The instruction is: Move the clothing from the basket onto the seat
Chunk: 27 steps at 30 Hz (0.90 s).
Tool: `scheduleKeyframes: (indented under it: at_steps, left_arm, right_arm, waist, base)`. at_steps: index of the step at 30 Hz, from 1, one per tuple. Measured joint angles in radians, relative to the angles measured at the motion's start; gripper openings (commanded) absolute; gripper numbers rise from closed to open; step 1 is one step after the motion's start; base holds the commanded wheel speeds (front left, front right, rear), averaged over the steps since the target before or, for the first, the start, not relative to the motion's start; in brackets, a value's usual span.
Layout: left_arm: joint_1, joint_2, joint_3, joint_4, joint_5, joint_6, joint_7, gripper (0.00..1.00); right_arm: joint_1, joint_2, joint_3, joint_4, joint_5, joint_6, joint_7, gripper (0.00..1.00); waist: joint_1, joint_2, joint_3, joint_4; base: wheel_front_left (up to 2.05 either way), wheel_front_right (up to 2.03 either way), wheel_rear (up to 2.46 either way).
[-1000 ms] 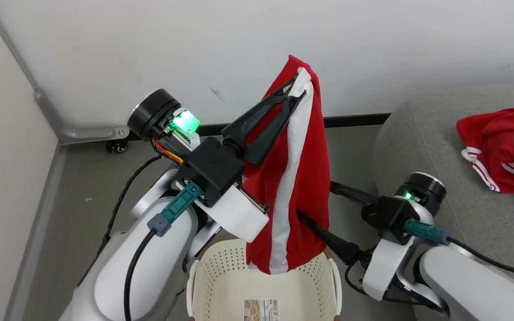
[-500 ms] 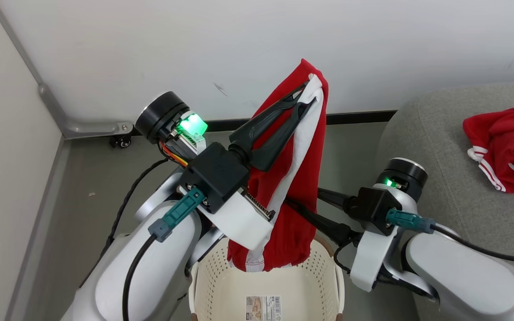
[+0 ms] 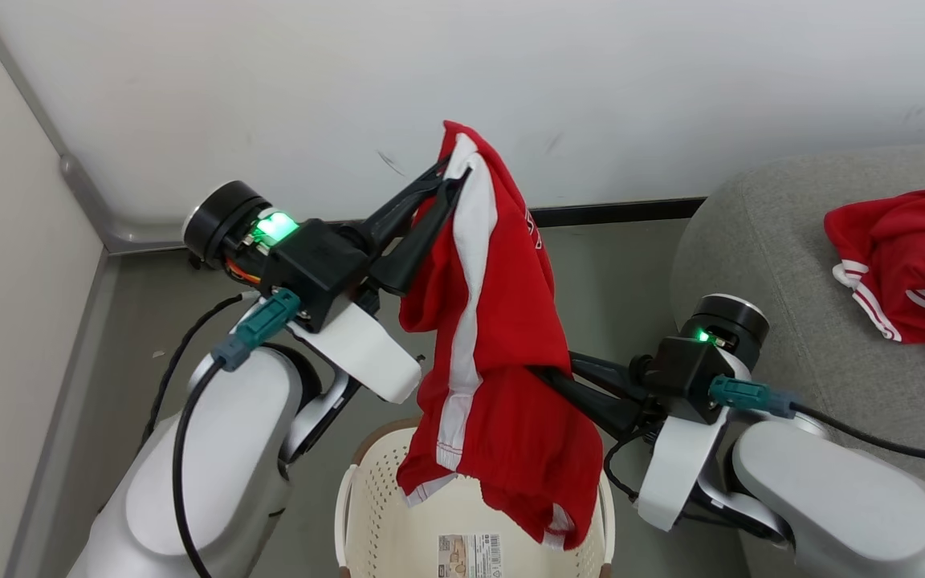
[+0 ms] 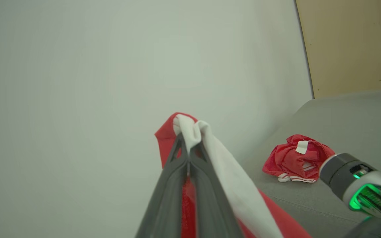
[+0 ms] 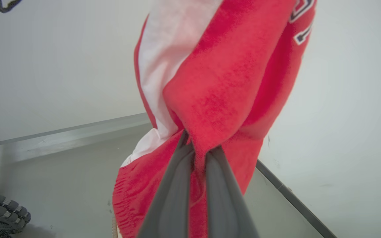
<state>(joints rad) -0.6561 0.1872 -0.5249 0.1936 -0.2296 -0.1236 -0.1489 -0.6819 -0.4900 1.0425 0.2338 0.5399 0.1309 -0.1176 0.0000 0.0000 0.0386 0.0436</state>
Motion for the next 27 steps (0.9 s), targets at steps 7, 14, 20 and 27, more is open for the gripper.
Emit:
scheduleKeyframes:
  at_steps: [7,14,20,27]
  left_arm:
    - [0.047,0.016,0.038,0.103,-0.05,0.0,0.015,0.0]
    - [0.093,0.03,0.069,0.165,-0.078,0.0,0.016,0.47]
    - [0.125,0.03,0.086,0.19,-0.105,0.0,0.007,1.0]
    - [0.152,0.032,0.127,0.195,-0.127,0.019,-0.021,1.0]
  right_arm:
    - [0.003,-0.013,-0.03,-0.017,0.068,0.0,-0.04,0.0]
    - [0.005,-0.026,-0.112,-0.037,0.119,0.0,-0.077,0.0]
    - [0.012,-0.07,-0.202,-0.01,0.131,0.0,-0.095,0.0]
    - [0.066,-0.11,-0.286,0.012,0.131,0.0,-0.104,0.0]
  waist:
    - [0.0,0.0,-0.003,-0.018]
    - [0.0,0.0,-0.01,-0.043]
    - [0.0,0.0,-0.019,-0.065]
    - [0.0,0.0,-0.026,-0.087]
  base:
    - [0.0,0.0,0.0]
    - [0.0,0.0,0.0]
    - [0.0,0.0,0.0]
    - [0.0,0.0,0.0]
